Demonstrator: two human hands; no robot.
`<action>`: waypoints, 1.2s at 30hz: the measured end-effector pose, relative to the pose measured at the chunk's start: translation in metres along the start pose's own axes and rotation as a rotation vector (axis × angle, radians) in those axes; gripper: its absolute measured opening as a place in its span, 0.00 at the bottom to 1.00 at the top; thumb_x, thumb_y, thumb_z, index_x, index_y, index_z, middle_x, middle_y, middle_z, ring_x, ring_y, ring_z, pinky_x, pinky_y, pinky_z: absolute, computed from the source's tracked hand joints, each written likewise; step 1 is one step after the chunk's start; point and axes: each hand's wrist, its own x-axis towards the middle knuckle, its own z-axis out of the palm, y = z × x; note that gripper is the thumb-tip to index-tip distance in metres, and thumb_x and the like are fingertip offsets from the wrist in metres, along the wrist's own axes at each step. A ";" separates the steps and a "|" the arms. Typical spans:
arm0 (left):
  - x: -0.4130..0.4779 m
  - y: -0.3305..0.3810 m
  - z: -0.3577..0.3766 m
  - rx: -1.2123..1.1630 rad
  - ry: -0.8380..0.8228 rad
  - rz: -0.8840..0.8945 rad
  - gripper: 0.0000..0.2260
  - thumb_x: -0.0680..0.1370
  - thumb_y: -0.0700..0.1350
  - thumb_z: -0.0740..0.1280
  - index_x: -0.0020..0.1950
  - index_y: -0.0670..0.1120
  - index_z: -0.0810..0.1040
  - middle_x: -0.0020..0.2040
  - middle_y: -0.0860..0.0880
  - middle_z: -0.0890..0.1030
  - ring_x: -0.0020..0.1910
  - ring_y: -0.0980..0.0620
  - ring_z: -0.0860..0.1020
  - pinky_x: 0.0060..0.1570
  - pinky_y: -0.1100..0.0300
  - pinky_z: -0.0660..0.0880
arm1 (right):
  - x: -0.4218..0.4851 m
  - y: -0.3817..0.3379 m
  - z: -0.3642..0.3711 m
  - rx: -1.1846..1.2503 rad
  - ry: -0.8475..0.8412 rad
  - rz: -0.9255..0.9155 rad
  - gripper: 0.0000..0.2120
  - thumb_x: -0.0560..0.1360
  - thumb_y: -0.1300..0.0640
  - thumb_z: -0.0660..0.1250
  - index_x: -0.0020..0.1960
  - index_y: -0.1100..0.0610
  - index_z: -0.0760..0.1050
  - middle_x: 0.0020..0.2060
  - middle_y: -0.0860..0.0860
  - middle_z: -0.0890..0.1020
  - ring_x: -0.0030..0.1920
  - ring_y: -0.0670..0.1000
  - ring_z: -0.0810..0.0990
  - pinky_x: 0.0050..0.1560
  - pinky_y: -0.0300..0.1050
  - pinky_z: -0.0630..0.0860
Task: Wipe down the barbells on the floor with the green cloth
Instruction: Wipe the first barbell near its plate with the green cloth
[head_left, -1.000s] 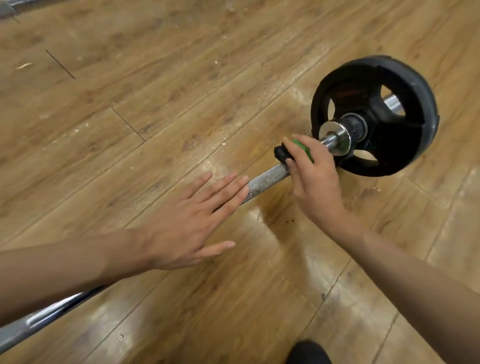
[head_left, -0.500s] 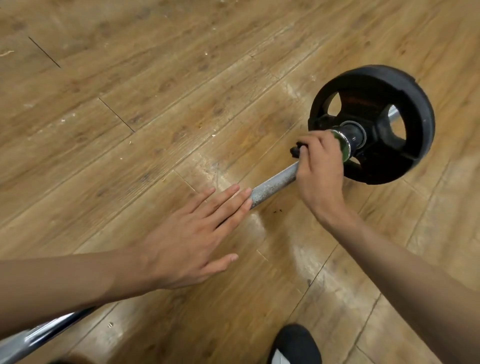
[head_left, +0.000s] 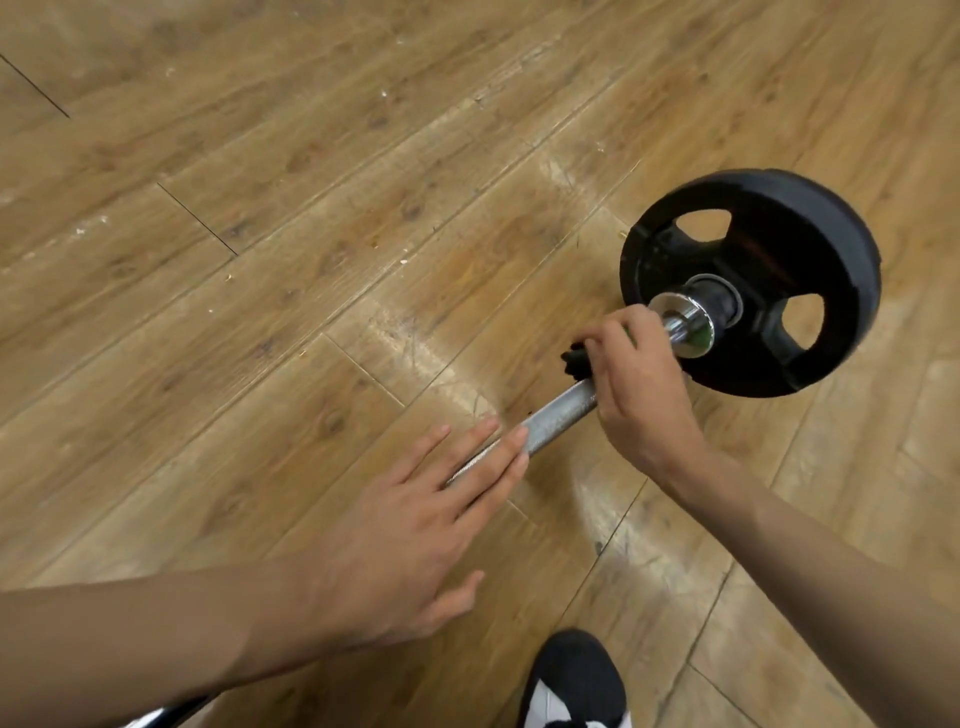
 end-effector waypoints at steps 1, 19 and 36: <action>0.000 0.002 0.000 -0.004 -0.003 0.002 0.44 0.77 0.63 0.65 0.85 0.40 0.55 0.86 0.41 0.51 0.85 0.41 0.50 0.78 0.41 0.54 | 0.002 0.001 -0.008 0.066 0.088 0.082 0.14 0.86 0.59 0.56 0.55 0.65 0.78 0.50 0.56 0.73 0.49 0.43 0.71 0.51 0.41 0.75; 0.002 -0.014 -0.008 0.026 -0.035 -0.005 0.46 0.75 0.61 0.69 0.84 0.39 0.55 0.85 0.39 0.52 0.84 0.40 0.52 0.78 0.42 0.55 | 0.060 0.079 -0.013 -0.209 -0.063 -0.050 0.17 0.84 0.52 0.58 0.64 0.56 0.81 0.59 0.52 0.81 0.61 0.55 0.78 0.54 0.55 0.78; 0.003 -0.065 -0.006 -0.101 -0.045 0.001 0.44 0.77 0.61 0.63 0.86 0.44 0.49 0.86 0.44 0.49 0.84 0.45 0.55 0.80 0.45 0.59 | 0.051 0.087 -0.002 -0.106 0.113 -0.028 0.24 0.84 0.56 0.62 0.79 0.57 0.68 0.61 0.60 0.76 0.62 0.58 0.73 0.57 0.48 0.71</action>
